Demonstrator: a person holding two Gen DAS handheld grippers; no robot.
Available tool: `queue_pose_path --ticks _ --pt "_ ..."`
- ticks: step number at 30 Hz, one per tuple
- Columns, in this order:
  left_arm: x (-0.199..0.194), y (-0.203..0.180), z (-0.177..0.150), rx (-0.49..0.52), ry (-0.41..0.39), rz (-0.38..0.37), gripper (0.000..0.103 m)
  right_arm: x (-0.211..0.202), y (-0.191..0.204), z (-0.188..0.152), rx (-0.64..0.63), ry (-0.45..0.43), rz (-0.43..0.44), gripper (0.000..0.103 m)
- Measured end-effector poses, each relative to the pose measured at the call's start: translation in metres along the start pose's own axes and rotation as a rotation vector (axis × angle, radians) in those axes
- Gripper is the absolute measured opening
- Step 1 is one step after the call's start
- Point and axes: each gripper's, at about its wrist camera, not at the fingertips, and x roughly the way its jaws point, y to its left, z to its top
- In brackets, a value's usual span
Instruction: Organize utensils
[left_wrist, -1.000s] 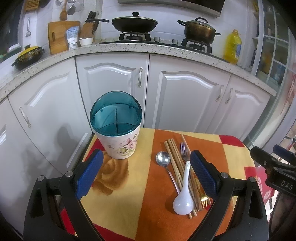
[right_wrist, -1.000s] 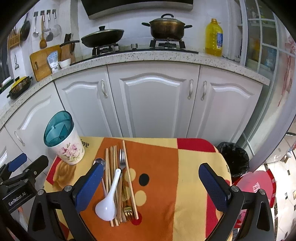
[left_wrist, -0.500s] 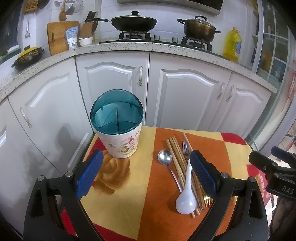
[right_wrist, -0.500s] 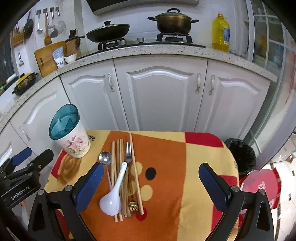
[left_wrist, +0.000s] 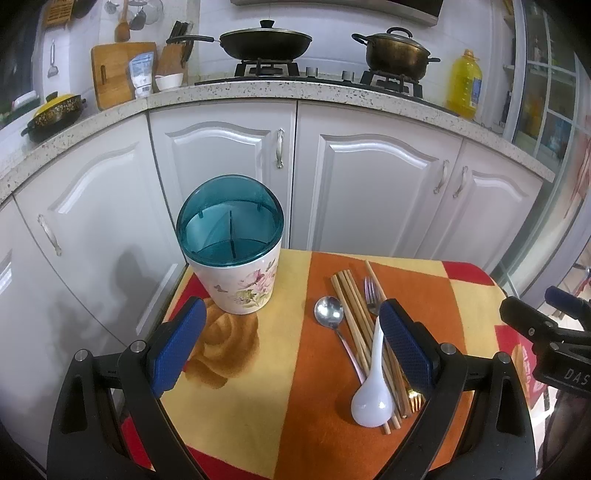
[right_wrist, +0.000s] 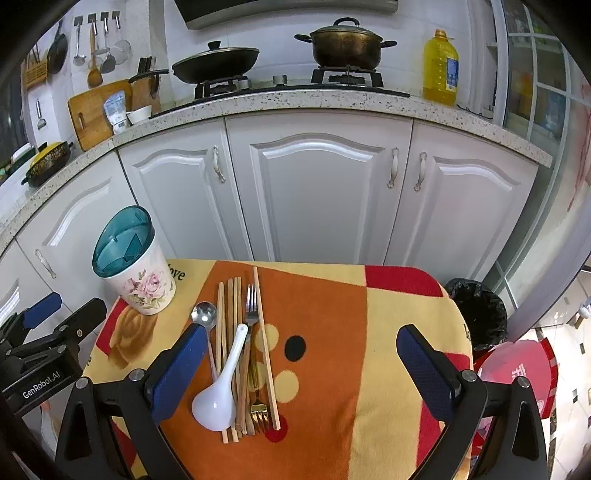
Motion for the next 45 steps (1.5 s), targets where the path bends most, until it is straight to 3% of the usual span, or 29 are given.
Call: queue_pose_path --ticks 7,11,13,17,21,24,28,32,36,38,45 --pt "-0.001 -0.001 -0.002 0.039 -0.037 -0.025 0.095 0.004 -0.008 -0.005 0.000 -0.009 0.011 0.096" --pt "0.017 -0.004 -0.004 0.049 0.047 -0.098 0.095 0.019 -0.017 -0.012 0.030 0.043 0.061 0.082" --pt "0.027 -0.007 -0.007 0.048 0.072 -0.117 0.095 0.030 -0.021 -0.017 0.046 0.077 0.085 0.080" --pt "0.052 -0.022 -0.013 0.115 0.152 -0.178 0.065 0.044 -0.026 -0.025 0.051 0.111 0.087 0.079" --pt "0.078 -0.039 -0.012 0.142 0.226 -0.262 0.051 0.054 -0.034 -0.028 0.074 0.129 0.120 0.073" --pt "0.097 -0.052 -0.009 0.156 0.261 -0.327 0.051 0.068 -0.041 -0.029 0.100 0.154 0.152 0.065" --pt "0.128 -0.068 -0.010 0.188 0.334 -0.339 0.050 0.080 -0.046 -0.029 0.109 0.176 0.168 0.064" --pt "0.150 -0.079 -0.014 0.230 0.392 -0.329 0.041 0.091 -0.053 -0.029 0.125 0.191 0.184 0.063" --pt "0.166 -0.086 -0.016 0.249 0.433 -0.344 0.018 0.104 -0.058 -0.027 0.159 0.217 0.216 0.063" --pt "0.171 -0.090 -0.019 0.268 0.444 -0.347 0.013 0.109 -0.060 -0.026 0.168 0.223 0.225 0.064" --pt "0.173 -0.094 -0.019 0.289 0.431 -0.355 0.012 0.122 -0.062 -0.021 0.175 0.240 0.239 0.064"
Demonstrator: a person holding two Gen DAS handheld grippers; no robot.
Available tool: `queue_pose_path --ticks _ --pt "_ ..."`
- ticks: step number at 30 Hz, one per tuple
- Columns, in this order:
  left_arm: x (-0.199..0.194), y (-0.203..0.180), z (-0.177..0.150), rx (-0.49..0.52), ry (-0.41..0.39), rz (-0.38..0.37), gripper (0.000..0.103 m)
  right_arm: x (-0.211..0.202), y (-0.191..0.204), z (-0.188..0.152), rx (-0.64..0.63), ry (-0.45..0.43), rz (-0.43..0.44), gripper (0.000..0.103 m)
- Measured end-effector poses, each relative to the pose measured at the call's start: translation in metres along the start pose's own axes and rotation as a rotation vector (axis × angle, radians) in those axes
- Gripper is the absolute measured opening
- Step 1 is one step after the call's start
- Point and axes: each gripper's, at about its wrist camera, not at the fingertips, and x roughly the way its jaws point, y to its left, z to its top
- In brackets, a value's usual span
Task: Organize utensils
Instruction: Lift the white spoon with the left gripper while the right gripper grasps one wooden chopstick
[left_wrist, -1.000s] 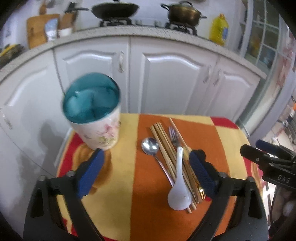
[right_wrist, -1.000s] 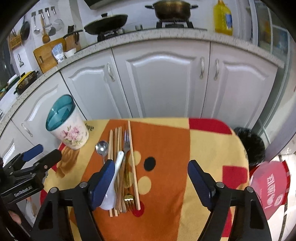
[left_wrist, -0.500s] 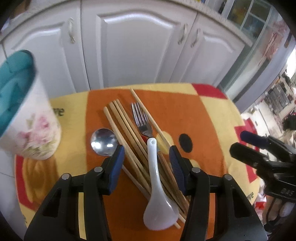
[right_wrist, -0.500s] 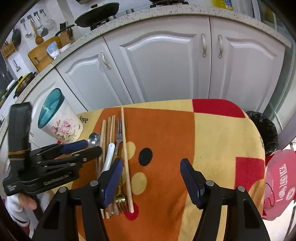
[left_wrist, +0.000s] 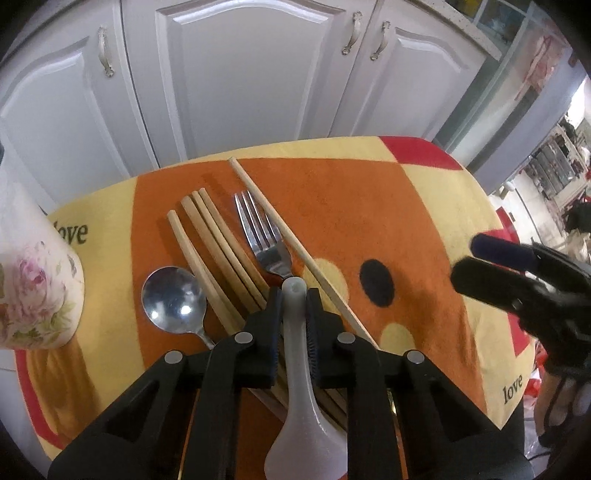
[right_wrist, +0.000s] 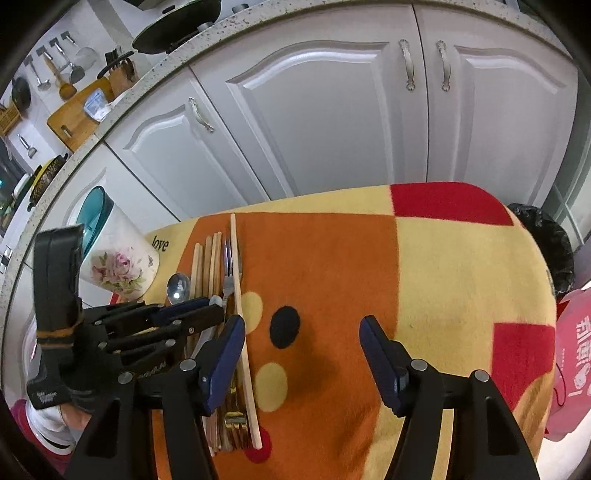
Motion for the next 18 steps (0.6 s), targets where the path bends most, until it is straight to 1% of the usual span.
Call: queue_pose_path --ticks 3,5,8,11,12,13,15,17,18 --pt "-0.006 0.004 -0.006 -0.010 -0.009 0.004 0.012 0.006 0.002 0.006 0.000 0.013 0.015 0.064" --pt "-0.012 0.010 -0.011 -0.037 -0.021 0.007 0.012 0.011 0.005 0.010 -0.010 0.016 0.031 0.064" --pt "-0.029 0.024 -0.018 -0.093 -0.054 0.010 0.012 0.024 0.017 0.020 -0.039 0.033 0.052 0.064" --pt "-0.048 0.039 -0.024 -0.164 -0.089 0.006 0.012 0.045 0.034 0.034 -0.096 0.048 0.049 0.063" --pt "-0.053 0.042 -0.025 -0.182 -0.101 0.005 0.011 0.056 0.042 0.040 -0.120 0.062 0.049 0.054" --pt "-0.060 0.047 -0.027 -0.200 -0.117 0.002 0.012 0.064 0.045 0.044 -0.131 0.077 0.052 0.042" --pt "-0.070 0.053 -0.029 -0.223 -0.134 0.000 0.012 0.084 0.053 0.051 -0.145 0.113 0.064 0.038" --pt "-0.079 0.059 -0.033 -0.246 -0.151 -0.004 0.011 0.098 0.058 0.056 -0.158 0.133 0.043 0.036" --pt "-0.083 0.061 -0.034 -0.255 -0.159 -0.007 0.011 0.105 0.058 0.058 -0.161 0.142 0.033 0.026"
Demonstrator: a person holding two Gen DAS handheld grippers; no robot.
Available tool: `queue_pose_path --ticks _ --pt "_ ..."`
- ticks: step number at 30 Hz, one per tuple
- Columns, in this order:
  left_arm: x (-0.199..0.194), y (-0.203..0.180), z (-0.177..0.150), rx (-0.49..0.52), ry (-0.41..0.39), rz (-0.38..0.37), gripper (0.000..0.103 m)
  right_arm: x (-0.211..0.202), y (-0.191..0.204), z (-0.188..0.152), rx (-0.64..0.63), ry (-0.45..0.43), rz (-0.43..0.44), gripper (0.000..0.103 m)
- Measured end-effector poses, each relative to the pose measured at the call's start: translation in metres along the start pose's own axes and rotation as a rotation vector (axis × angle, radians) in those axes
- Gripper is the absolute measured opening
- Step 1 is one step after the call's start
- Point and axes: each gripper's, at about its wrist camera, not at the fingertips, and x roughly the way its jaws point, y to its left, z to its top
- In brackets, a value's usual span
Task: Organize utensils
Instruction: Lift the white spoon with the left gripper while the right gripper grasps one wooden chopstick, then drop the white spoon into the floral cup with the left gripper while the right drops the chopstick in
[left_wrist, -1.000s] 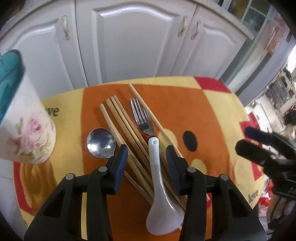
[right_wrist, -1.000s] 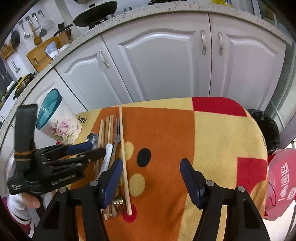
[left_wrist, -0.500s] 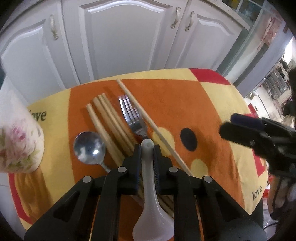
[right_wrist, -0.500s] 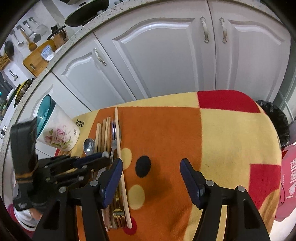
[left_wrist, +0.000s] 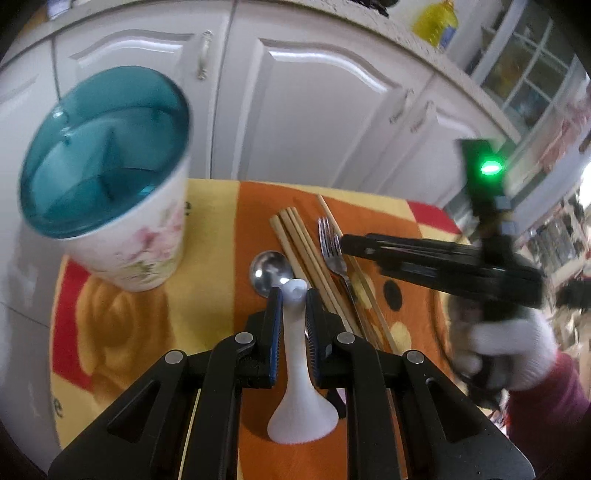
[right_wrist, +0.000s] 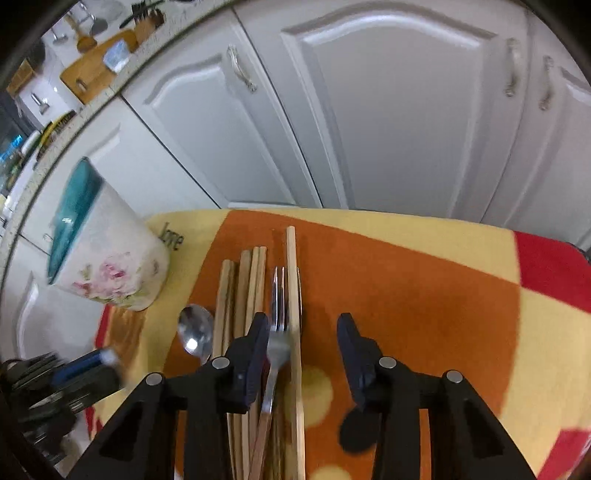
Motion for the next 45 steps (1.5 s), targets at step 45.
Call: queue_pose_path --ticks 45 --pt "-0.167 0.027 -0.007 -0.030 -0.244 0.009 0.010 -0.184 0.092 -0.042 -0.104 -0.360 0.191 0.005"
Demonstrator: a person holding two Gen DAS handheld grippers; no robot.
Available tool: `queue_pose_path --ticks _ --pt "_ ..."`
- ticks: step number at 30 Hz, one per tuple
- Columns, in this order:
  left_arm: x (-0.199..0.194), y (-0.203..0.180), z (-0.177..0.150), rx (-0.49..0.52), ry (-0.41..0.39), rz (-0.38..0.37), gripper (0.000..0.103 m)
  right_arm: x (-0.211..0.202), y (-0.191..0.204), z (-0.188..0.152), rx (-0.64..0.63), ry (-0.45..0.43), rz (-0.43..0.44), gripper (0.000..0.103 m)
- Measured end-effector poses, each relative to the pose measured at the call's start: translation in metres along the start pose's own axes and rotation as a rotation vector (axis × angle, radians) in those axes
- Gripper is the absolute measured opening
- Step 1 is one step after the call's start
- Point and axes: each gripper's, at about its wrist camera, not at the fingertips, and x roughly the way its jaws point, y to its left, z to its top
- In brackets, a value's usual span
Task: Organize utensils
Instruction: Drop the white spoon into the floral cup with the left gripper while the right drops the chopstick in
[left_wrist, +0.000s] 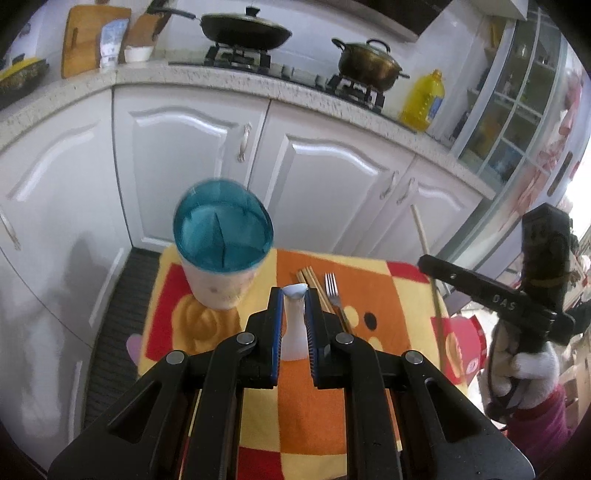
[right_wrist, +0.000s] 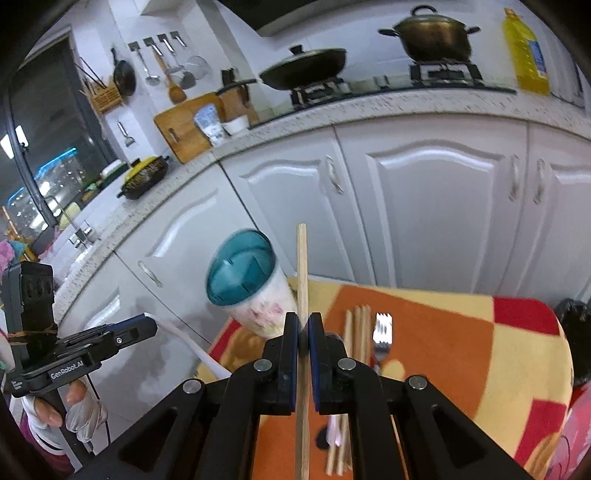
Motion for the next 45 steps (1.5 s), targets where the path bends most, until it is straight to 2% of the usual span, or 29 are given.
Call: queue_pose_path --ticks 4,8,11,15,23,26,27,30,32,40,45 --pt "-0.018 0.004 0.029 0.010 -0.029 0.011 0.010 0.018 0.018 0.032 -0.015 -0.029 0.056 0.005" --pt "-0.036 0.007 0.072 0.060 -0.100 0.059 0.010 0.043 0.033 0.073 -0.002 -0.073 0.085 0.005" --pt "-0.035 0.016 0.096 0.071 -0.141 0.093 0.010 0.072 0.037 0.099 0.060 -0.123 0.106 0.005" --pt "-0.005 0.035 0.113 0.058 -0.118 0.129 0.010 0.109 0.043 0.125 0.064 -0.159 0.076 0.005" --pt "0.053 0.065 0.120 0.041 -0.033 0.179 0.010 0.183 0.035 0.156 0.063 -0.198 0.036 0.005" --pt "0.066 0.071 0.115 0.048 -0.009 0.194 0.010 0.197 0.039 0.156 0.019 -0.239 0.012 0.005" --pt "0.069 0.072 0.113 0.050 -0.001 0.199 0.004 0.197 0.040 0.153 0.009 -0.245 0.008 0.005" --pt "0.081 0.078 0.107 0.047 0.021 0.208 0.004 0.201 0.046 0.136 -0.062 -0.255 -0.019 0.005" --pt "0.088 0.080 0.102 0.039 0.034 0.206 0.004 0.204 0.046 0.126 -0.080 -0.229 -0.018 0.005" --pt "0.095 0.085 0.090 -0.009 0.040 0.198 0.004 0.198 0.045 0.103 -0.075 -0.119 0.083 0.005" --pt "0.110 0.085 0.082 -0.027 0.063 0.183 0.004 0.193 0.043 0.092 -0.064 -0.090 0.092 0.006"
